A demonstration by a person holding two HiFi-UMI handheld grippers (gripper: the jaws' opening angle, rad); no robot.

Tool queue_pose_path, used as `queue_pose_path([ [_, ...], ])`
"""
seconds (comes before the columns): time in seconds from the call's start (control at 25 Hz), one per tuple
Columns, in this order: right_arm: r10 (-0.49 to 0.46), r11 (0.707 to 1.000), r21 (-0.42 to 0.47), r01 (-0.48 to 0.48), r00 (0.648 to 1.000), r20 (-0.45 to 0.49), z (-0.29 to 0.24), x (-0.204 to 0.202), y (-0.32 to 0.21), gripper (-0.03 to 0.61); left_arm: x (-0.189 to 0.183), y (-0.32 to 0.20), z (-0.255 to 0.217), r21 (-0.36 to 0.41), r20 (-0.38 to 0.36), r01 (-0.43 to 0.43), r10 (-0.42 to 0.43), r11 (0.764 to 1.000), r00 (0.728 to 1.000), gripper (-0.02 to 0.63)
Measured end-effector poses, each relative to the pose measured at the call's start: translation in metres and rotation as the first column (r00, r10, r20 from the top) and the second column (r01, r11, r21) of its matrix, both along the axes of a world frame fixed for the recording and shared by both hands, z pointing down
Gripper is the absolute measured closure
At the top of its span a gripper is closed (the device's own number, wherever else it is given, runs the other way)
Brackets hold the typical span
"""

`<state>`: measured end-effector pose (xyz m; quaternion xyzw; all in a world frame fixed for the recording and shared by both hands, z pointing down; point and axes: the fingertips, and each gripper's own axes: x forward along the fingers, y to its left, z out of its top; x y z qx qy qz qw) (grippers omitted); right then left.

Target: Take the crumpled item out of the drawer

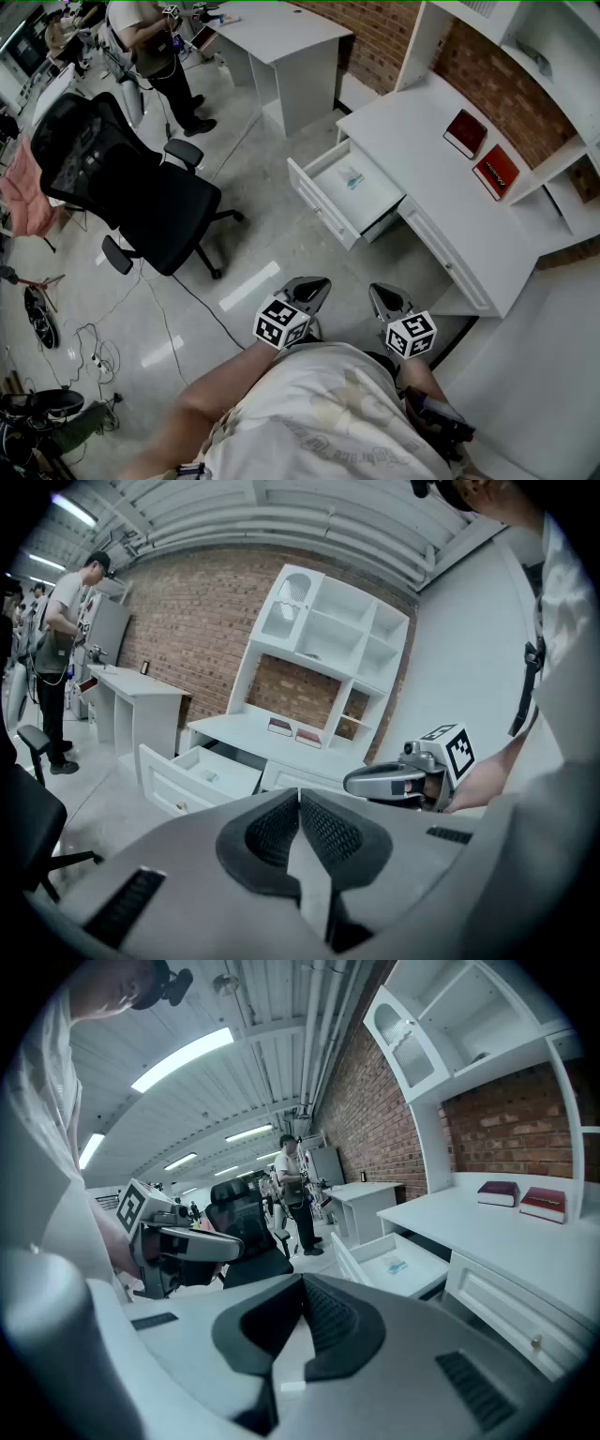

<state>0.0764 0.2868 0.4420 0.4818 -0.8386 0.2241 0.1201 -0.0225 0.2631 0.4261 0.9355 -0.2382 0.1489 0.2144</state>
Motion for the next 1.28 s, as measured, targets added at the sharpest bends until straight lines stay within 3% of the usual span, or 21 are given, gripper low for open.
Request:
queue_pose_path([
  [0.24,-0.017,1.000,-0.011,0.017,1.000,-0.001,-0.001,0.009,0.013,0.555,0.001,-0.002,-0.007,-0.008,-0.028,0.085,-0.085,0.996,0.996,0.586],
  [0.64,-0.013,1.000,-0.017,0.013,1.000,-0.024,0.004,0.019,0.022,0.555,0.016,0.009,-0.003,-0.007,-0.025,0.039,-0.039,0.999,0.999,0.586],
  [1.28,0.112,0.994,-0.014,-0.113,0.993,-0.025,0.004,0.019,0.014,0.554,0.013,-0.005,-0.004,0.012,-0.036,-0.047,0.047,0.999,0.998,0.586],
])
